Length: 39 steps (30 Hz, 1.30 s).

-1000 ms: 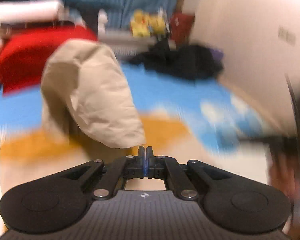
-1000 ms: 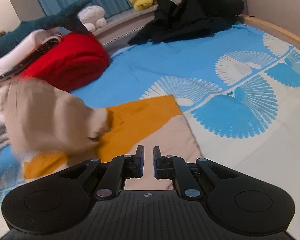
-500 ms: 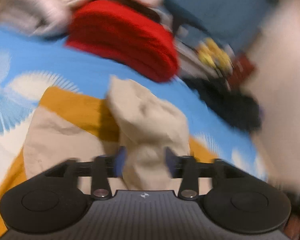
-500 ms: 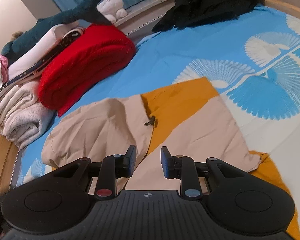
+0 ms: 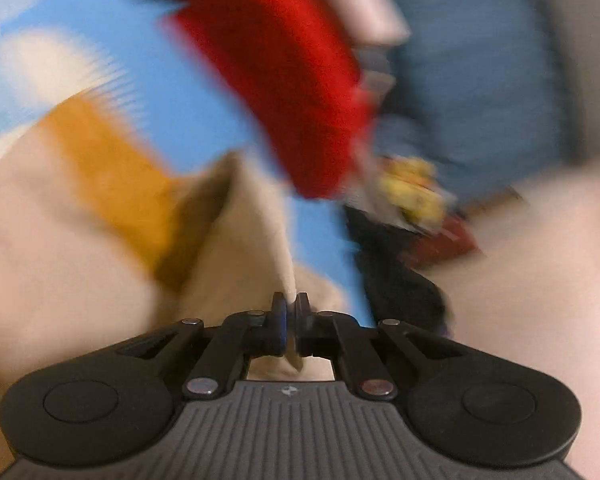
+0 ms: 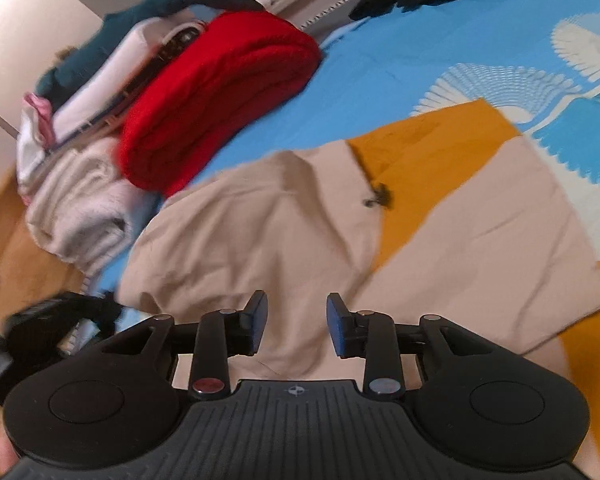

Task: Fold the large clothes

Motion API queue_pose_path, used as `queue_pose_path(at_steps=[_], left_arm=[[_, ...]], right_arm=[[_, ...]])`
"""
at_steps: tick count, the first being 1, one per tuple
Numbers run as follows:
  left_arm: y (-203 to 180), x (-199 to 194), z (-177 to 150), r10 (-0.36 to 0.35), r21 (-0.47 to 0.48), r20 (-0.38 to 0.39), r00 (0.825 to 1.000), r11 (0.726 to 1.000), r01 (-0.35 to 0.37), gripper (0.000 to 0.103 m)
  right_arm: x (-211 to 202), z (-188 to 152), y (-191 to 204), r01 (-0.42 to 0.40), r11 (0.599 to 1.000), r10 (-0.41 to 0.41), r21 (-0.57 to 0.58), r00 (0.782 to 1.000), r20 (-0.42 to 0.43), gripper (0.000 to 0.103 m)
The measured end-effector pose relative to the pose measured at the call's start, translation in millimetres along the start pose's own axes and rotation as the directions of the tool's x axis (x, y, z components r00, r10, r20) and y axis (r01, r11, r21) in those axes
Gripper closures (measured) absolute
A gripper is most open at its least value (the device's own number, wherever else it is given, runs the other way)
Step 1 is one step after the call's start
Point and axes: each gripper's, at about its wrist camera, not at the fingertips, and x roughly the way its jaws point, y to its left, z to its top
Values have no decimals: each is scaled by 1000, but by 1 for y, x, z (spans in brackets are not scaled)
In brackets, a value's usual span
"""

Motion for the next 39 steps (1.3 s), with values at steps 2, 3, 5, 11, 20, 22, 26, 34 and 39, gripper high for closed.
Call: queue_pose_path(at_steps=[2, 3, 5, 11, 20, 22, 26, 34, 39], left_arm=[[-26, -16, -12, -23, 99, -6, 1000, 995, 23, 100], [-23, -18, -21, -21, 88, -41, 999, 996, 25, 100], [1, -6, -43, 181, 75, -180, 967, 983, -170, 100], [31, 24, -75, 573, 331, -260, 778, 809, -485, 97], [44, 23, -55, 444, 174, -290, 848, 896, -409, 64], [44, 18, -49, 415, 138, -272, 868, 910, -392, 53], [48, 19, -39, 368, 87, -217, 904, 930, -357, 51], [33, -14, -3, 107, 48, 90, 990, 993, -112, 103], [26, -5, -13, 282, 183, 25, 959, 942, -282, 103]], right_arm=[[-3, 2, 1, -54, 998, 53, 30, 998, 22, 64], [-4, 3, 0, -72, 997, 70, 42, 997, 31, 63], [-4, 4, -2, -98, 992, 95, 73, 994, 49, 61], [18, -3, -5, -18, 997, 20, 77, 1000, -19, 58], [54, -19, -5, 83, 993, -72, 79, 989, -132, 58], [58, -20, -6, 92, 992, -81, 83, 988, -132, 60], [57, -22, -4, 37, 996, -27, 87, 994, -104, 97], [6, -12, -20, -452, 860, 385, 236, 880, 279, 102], [15, -20, -34, -263, 914, 196, 308, 953, 231, 102]])
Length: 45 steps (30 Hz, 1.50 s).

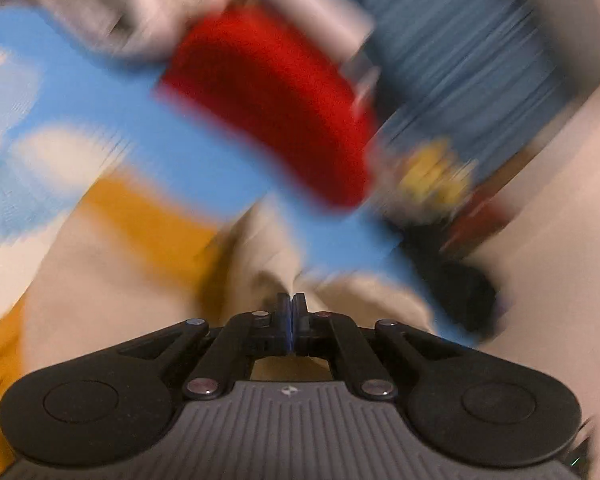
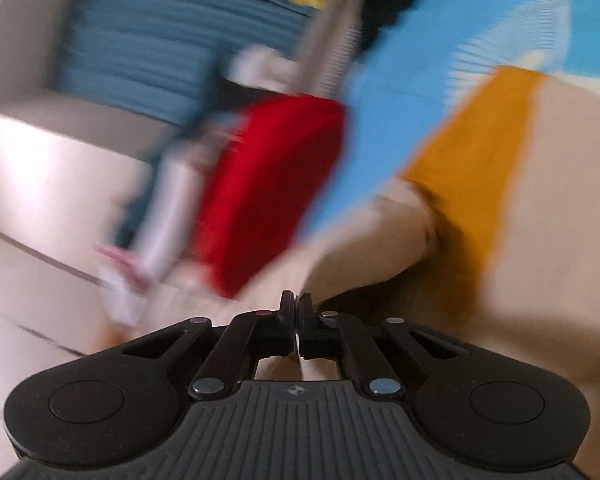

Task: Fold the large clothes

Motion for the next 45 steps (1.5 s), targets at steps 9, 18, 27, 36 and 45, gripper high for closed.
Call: queue_pose_path(at_steps=[9, 18, 27, 36, 45], left_arm=[[16, 52, -28, 211, 36, -342, 916, 977, -211, 78], [-55, 2, -10, 23, 270, 10, 1000, 962, -25, 68], [-55, 74, -64, 234, 443, -321, 918, 894, -72, 67], [-70, 46, -39, 86, 383, -203, 976, 924, -2, 65], [-50, 53, -30, 243, 394, -189, 951, 906, -153, 95]], right_arm=[[33, -23, -17, 460, 866, -493, -197, 852, -177, 102], [-2, -15, 21, 279, 926, -276, -255, 960, 50, 74], [36, -27, -7, 446, 850, -497, -280, 855, -149, 79], [49, -43, 7, 276, 873, -392, -402, 888, -240, 64], [25, -26, 16, 285, 872, -367, -399, 919, -145, 65]])
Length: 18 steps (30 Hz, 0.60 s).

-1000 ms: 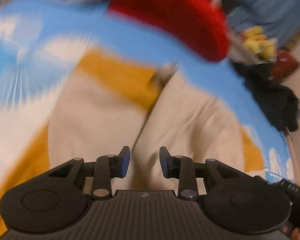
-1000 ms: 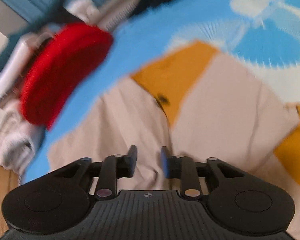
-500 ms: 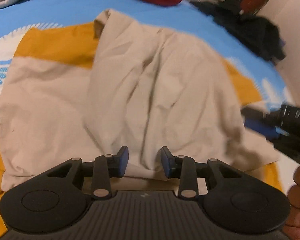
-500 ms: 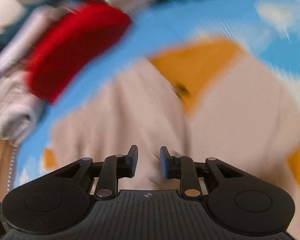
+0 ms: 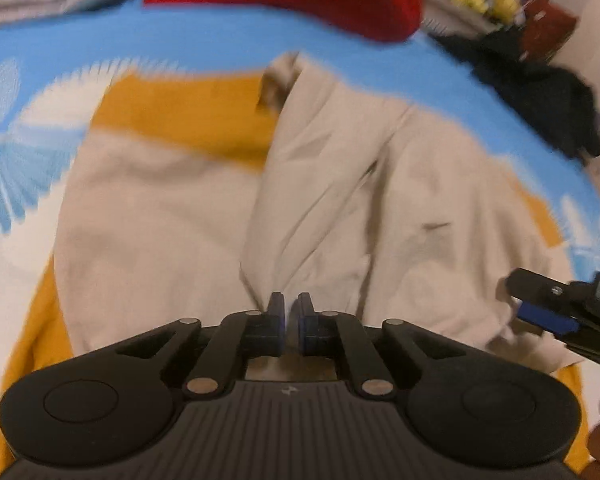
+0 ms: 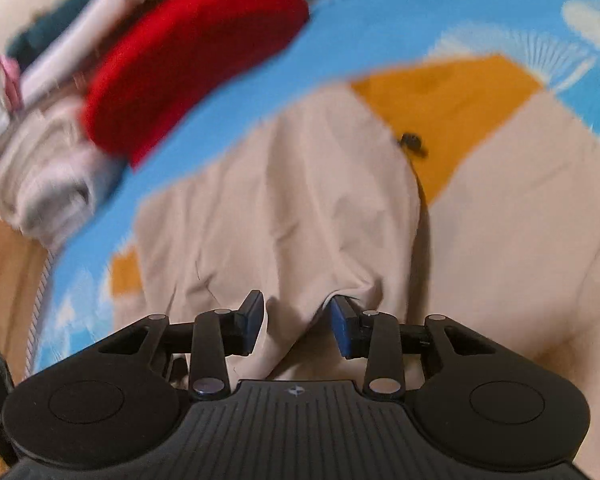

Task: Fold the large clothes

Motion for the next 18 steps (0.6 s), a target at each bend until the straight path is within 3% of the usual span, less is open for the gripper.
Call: queue_pose_path(at_steps=[2, 3, 5, 8, 11, 12, 14, 15, 16, 18], left_arm=[[-8, 3, -1, -2, 29, 4, 1000, 1000, 2, 95], [-9, 13, -3, 5, 37, -29, 1000, 999, -4, 95], [0, 24, -14, 21, 16, -124, 992, 1000, -20, 96], [-3, 6, -5, 27, 7, -82, 996, 1000, -26, 89], [-9, -23, 2, 30, 15, -18, 999, 999, -30, 73], [-8, -30, 4, 29, 14, -7, 1000, 1000, -28, 73], [-6, -42, 4, 37, 6, 11, 999, 999, -37, 73], [-4, -47, 4, 41, 2, 20, 999, 999, -41, 73], [-3, -55, 4, 39, -4, 33, 999, 999, -39, 73], [3, -76, 7, 29, -11, 77, 997, 1000, -28, 73]], right_arm=[[4, 3, -10, 47, 999, -48, 18, 999, 21, 63], [17, 5, -17, 104, 994, -104, 23, 994, -15, 63], [30, -2, -28, 208, 977, -204, 38, 974, -99, 73], [22, 0, -29, 180, 979, -171, 97, 980, -97, 70], [0, 3, -17, 122, 990, -122, 70, 992, 3, 66], [-8, -1, -18, 110, 992, -111, 68, 994, 18, 64], [-6, -3, -23, 136, 988, -135, 67, 991, -18, 62], [-1, -6, -26, 183, 981, -179, 59, 982, -68, 62], [9, -10, -31, 254, 966, -246, 40, 959, -143, 62], [1, -13, -40, 258, 961, -241, 102, 959, -152, 63]])
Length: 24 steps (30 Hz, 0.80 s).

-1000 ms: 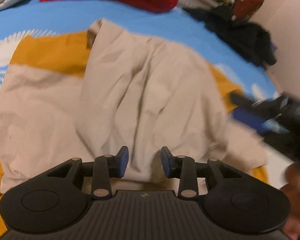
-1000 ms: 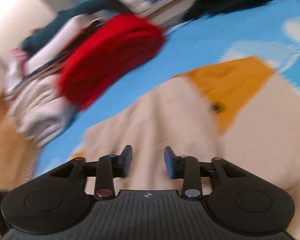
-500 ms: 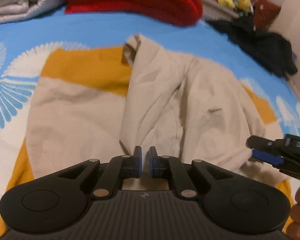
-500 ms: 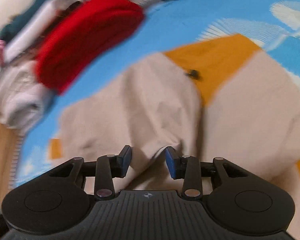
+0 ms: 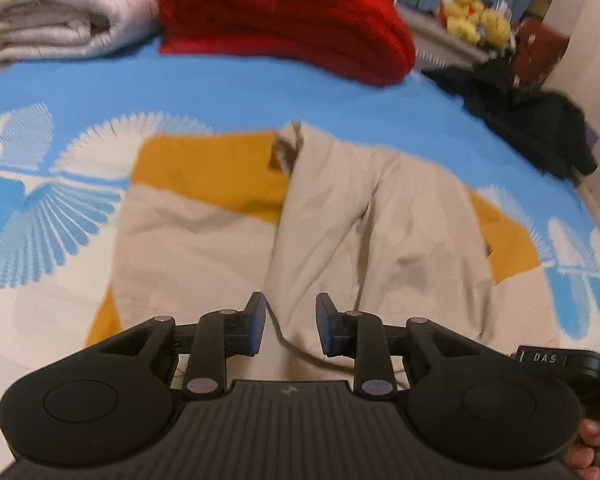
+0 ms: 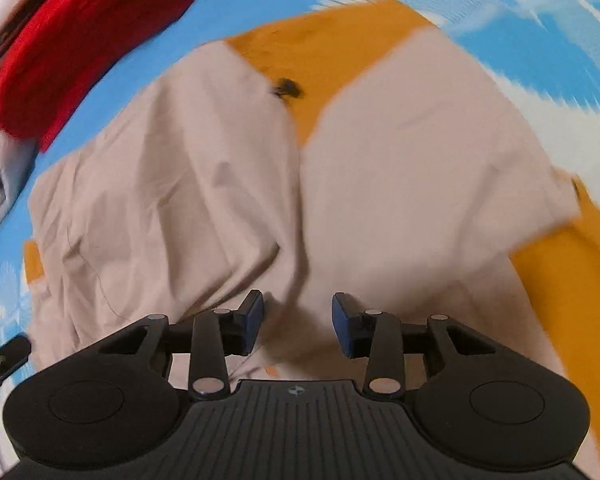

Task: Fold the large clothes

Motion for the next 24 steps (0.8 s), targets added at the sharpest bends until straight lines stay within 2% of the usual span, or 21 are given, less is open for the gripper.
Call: queue_pose_path(at_steps=[2, 4, 6, 8, 10, 11, 13, 15, 18, 22, 24], left_arm=[[2, -34, 4, -13, 20, 82, 997, 1000, 11, 73], [2, -61, 4, -19, 52, 174, 985, 999, 11, 73], [7, -95, -6, -24, 87, 262, 965, 996, 1, 73], [16, -127, -18, -32, 102, 314, 949, 995, 0, 73], [26, -159, -32, -36, 96, 344, 938, 995, 3, 73], [33, -176, -43, -44, 84, 355, 934, 996, 15, 73], [49, -208, -69, -75, 79, 356, 931, 996, 49, 73], [60, -231, -97, -92, 101, 344, 934, 993, 60, 73], [74, -254, -141, -95, 154, 326, 941, 987, 46, 73], [103, -256, -202, -94, 140, 283, 954, 989, 56, 77], [119, -246, -221, -69, 100, 208, 976, 994, 49, 80]], right_arm=[[-31, 2, 3, -55, 998, 55, 0, 996, 68, 63], [-74, 2, 12, -111, 991, 123, -72, 974, 190, 63], [-123, -3, 16, -147, 978, 188, -147, 926, 328, 63], [-177, -16, 14, -157, 963, 244, -220, 854, 459, 63], [-226, -33, 3, -134, 954, 268, -269, 782, 563, 63], [-247, -42, -5, -122, 955, 267, -271, 753, 602, 63], [-286, -60, -25, -108, 959, 257, -262, 719, 646, 63], [-316, -80, -50, -105, 961, 255, -257, 705, 662, 63], [-349, -113, -94, -48, 965, 216, -256, 694, 687, 62], [-360, -149, -151, 14, 982, 119, -187, 725, 679, 62], [-345, -162, -176, 36, 989, 67, -143, 756, 651, 62]])
